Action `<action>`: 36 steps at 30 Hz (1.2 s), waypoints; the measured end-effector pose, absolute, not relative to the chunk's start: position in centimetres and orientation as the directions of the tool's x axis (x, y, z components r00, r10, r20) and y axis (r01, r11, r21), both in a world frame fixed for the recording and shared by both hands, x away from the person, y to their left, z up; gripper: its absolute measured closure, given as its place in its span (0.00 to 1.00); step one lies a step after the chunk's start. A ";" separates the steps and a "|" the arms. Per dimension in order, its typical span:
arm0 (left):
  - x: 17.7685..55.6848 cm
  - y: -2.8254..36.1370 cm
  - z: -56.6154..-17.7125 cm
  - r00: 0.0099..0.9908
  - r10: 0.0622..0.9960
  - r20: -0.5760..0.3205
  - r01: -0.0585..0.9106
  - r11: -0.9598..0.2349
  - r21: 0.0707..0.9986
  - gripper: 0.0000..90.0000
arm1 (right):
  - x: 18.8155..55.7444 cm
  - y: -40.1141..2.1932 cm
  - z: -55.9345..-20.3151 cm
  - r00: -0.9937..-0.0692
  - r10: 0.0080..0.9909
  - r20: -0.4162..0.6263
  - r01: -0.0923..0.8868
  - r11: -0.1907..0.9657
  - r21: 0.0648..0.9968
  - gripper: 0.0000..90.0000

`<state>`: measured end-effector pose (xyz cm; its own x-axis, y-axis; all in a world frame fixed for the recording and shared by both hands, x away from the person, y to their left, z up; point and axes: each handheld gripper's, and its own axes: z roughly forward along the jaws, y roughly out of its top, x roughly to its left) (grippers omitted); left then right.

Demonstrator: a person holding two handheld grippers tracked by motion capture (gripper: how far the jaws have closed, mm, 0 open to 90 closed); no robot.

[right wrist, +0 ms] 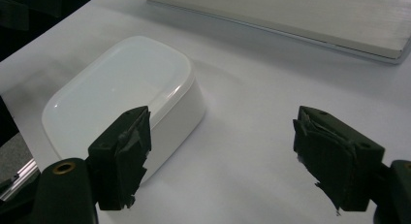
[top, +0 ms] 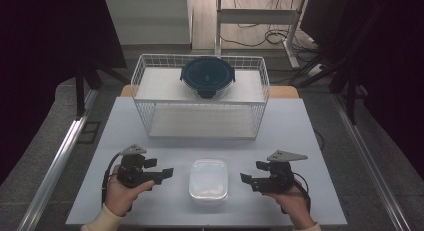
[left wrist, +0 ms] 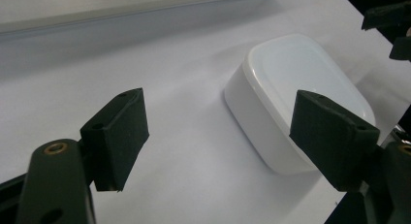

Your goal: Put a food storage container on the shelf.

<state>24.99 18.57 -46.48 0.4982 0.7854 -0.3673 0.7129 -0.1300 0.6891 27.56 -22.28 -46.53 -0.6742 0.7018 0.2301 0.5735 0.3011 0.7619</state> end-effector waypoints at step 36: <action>26.6 15.1 -47.9 0.476 0.662 -0.579 0.818 -0.091 0.568 0.32 | 29.0 -17.3 -46.2 -0.619 0.641 0.454 0.725 0.243 0.645 0.39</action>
